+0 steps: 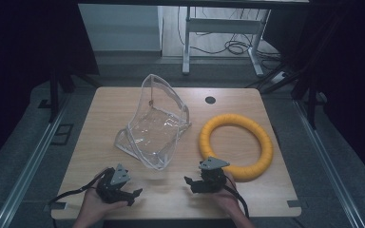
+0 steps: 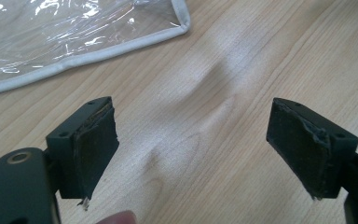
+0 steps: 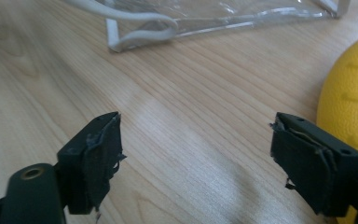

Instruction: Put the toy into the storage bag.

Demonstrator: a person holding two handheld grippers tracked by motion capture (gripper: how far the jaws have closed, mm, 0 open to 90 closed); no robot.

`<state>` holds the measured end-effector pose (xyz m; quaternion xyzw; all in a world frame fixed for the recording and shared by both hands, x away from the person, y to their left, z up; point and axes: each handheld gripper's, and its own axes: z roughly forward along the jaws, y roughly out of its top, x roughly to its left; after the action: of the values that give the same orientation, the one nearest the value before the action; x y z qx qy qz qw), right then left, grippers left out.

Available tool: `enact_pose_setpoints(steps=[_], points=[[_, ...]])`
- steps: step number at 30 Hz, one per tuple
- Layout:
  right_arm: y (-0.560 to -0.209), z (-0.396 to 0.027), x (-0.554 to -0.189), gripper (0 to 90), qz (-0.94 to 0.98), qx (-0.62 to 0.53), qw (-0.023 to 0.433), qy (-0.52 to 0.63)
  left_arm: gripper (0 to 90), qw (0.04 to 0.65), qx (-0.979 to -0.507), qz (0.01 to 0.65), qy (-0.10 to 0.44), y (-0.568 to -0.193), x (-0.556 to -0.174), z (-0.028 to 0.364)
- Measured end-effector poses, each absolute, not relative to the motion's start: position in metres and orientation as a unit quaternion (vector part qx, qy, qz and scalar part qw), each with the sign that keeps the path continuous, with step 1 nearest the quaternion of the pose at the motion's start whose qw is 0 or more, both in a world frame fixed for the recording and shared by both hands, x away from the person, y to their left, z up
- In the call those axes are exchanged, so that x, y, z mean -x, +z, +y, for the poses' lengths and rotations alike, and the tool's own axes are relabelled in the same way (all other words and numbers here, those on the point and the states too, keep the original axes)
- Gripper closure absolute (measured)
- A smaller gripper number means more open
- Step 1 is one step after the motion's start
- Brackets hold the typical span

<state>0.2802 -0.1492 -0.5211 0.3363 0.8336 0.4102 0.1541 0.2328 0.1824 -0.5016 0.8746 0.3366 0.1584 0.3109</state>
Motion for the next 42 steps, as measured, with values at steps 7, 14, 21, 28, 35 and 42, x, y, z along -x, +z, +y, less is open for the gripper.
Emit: enact_pose_setpoints(steps=[7,14,21,28,35,42], points=[[-0.519,-0.148,-0.277,20.4,0.834,-0.319,0.143,0.427,16.0,0.311,-0.876,0.335,0.156,-0.502,-0.232,0.182],[-0.518,-0.148,-0.277,22.3,0.833,-0.32,0.137,0.43,16.0,0.309,-0.878,0.333,0.153,-0.503,-0.233,0.18],[-0.517,-0.151,-0.278,24.1,0.834,-0.313,0.127,0.436,15.9,0.311,-0.877,0.333,0.149,-0.504,-0.233,0.179],[-0.512,-0.153,-0.276,25.8,0.833,-0.306,0.132,0.442,15.9,0.312,-0.877,0.334,0.151,-0.502,-0.233,0.18],[-0.502,-0.158,-0.275,29.1,0.838,-0.291,0.139,0.441,15.9,0.309,-0.877,0.334,0.154,-0.503,-0.233,0.18],[-0.489,-0.172,-0.28,29.4,0.83,-0.304,0.135,0.447,15.7,0.314,-0.874,0.336,0.155,-0.5,-0.233,0.182]])
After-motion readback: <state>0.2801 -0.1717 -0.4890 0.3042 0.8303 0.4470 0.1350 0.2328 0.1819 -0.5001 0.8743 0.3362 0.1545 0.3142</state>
